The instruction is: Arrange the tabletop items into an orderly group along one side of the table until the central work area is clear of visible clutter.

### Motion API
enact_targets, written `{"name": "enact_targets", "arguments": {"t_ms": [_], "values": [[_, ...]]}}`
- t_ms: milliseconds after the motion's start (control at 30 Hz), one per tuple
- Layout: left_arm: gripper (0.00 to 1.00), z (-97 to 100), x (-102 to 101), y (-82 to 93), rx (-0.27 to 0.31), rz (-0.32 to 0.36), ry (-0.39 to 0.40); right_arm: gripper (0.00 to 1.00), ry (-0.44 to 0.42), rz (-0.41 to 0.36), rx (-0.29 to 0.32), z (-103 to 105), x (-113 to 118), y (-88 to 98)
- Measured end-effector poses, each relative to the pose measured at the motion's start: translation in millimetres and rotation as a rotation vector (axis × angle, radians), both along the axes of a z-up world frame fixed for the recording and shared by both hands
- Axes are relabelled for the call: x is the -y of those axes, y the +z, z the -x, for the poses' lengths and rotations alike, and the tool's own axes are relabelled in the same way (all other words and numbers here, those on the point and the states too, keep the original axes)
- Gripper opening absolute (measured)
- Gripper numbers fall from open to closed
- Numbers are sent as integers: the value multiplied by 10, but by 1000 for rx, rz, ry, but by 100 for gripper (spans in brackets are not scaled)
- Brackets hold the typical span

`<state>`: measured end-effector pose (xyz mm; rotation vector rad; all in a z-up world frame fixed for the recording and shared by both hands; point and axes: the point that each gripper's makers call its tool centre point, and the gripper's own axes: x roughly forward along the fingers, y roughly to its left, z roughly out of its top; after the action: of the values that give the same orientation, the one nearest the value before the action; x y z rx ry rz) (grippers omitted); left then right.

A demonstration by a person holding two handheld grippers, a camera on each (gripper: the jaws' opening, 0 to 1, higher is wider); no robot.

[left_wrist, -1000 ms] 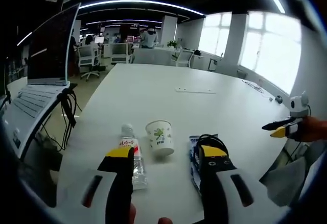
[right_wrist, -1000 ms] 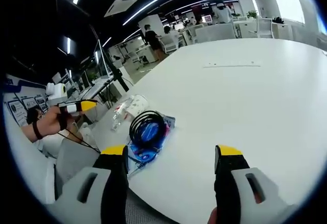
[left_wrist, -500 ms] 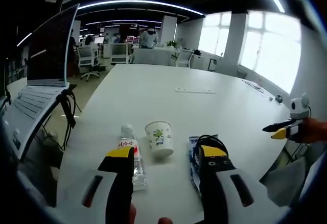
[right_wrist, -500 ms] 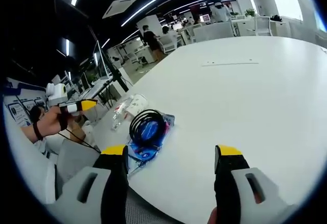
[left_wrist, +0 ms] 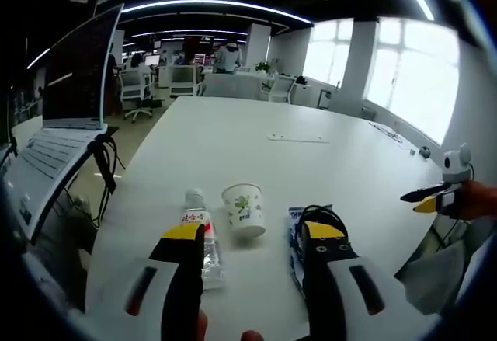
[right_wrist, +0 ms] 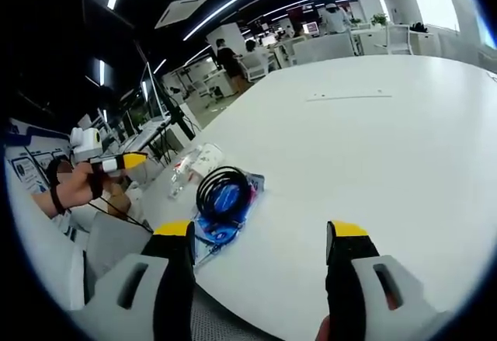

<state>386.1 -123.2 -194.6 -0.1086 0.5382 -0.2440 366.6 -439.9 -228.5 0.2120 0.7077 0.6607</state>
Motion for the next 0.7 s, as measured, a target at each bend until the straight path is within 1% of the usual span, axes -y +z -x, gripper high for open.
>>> {"name": "enact_targets", "arguments": {"t_ms": [700], "values": [[49,23,-17,-20,-10,-3,-7,68,-19,-9,-5,26,28,-10]]}}
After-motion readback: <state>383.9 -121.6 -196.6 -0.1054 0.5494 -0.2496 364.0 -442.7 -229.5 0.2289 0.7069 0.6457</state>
